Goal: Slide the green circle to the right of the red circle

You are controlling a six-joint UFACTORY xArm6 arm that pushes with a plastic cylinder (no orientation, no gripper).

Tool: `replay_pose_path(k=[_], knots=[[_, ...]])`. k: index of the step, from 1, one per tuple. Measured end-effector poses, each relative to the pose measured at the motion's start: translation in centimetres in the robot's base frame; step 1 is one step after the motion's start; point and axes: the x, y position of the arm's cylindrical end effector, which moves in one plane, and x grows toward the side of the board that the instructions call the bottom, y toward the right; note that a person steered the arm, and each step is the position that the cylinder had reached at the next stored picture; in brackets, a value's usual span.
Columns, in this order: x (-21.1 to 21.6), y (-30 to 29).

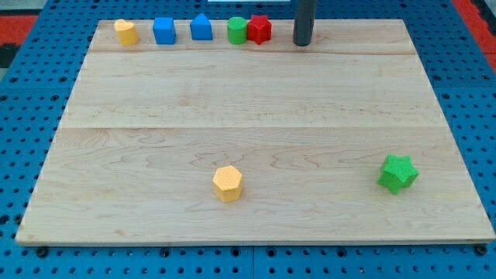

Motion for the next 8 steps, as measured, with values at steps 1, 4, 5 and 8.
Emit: replay_pose_path(k=[1,4,5,8], knots=[[0.0,2.6],[25.1,15.8],[29.9,14.8],[29.7,2.7]])
